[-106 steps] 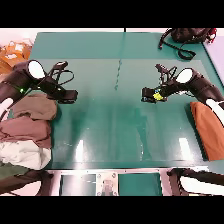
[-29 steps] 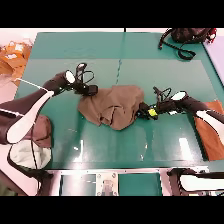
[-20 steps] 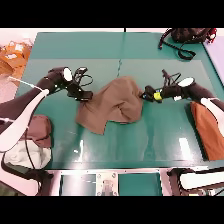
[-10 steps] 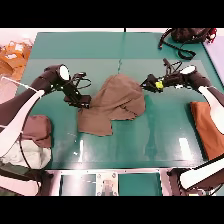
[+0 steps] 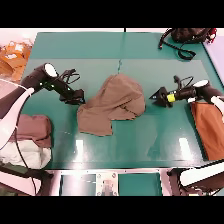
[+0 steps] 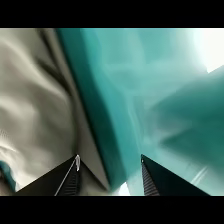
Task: Fold the shirts.
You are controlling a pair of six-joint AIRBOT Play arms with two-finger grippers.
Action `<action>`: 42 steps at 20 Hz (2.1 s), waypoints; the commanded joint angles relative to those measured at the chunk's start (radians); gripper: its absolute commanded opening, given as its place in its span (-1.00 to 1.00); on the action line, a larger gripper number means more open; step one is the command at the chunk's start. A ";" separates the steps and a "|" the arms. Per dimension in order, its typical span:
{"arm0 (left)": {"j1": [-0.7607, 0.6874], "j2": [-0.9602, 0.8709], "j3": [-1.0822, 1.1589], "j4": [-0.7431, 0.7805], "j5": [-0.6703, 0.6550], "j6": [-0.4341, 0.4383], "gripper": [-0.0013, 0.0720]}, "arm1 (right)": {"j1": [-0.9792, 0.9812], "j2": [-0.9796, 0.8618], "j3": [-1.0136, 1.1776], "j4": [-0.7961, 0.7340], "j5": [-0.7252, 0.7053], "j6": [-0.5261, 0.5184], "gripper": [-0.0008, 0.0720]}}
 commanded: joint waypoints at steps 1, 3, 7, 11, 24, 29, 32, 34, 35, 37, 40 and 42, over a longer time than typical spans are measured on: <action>0.014 -0.040 -0.051 -0.174 0.042 0.095 0.22 | 0.041 0.004 -0.141 0.075 -0.042 -0.061 0.27; 0.014 -0.057 -0.083 -0.183 0.066 0.096 0.22 | 0.102 0.003 -0.158 0.091 -0.072 -0.062 0.26; 0.014 -0.065 -0.090 -0.315 0.072 0.195 -0.84 | 0.200 0.003 -0.153 0.122 -0.074 -0.091 -0.65; 0.014 -0.036 -0.003 -0.400 0.011 0.253 -0.92 | 0.170 0.044 -0.031 0.123 0.048 -0.081 -0.93; 0.014 0.200 -0.002 -0.299 0.045 0.135 0.28 | 0.089 0.289 0.248 -0.084 0.224 0.122 -0.94; 0.014 0.124 -0.302 -0.332 0.267 0.122 0.73 | 0.088 0.288 0.154 -0.106 0.155 0.080 -0.94; 0.014 0.033 -0.319 -0.413 0.227 0.161 0.72 | 0.088 0.288 0.154 -0.105 0.129 0.061 -0.94; -0.001 0.000 -0.319 -0.460 0.206 0.177 0.72 | 0.088 0.288 0.154 -0.105 0.118 0.051 -0.94; -0.025 -0.005 -0.319 -0.471 0.206 0.190 0.72 | 0.088 0.288 0.154 -0.105 0.110 0.048 -0.94; -0.100 -0.005 -0.318 -0.502 0.214 0.233 0.14 | 0.087 0.288 0.154 -0.105 0.095 0.048 -0.94; -0.136 -0.003 -0.277 -0.525 0.194 0.278 -0.91 | 0.080 0.290 0.155 -0.105 0.100 0.049 -0.93; -0.104 0.026 -0.194 -0.523 0.129 0.279 -0.92 | 0.062 0.302 0.161 -0.106 0.128 0.055 -0.94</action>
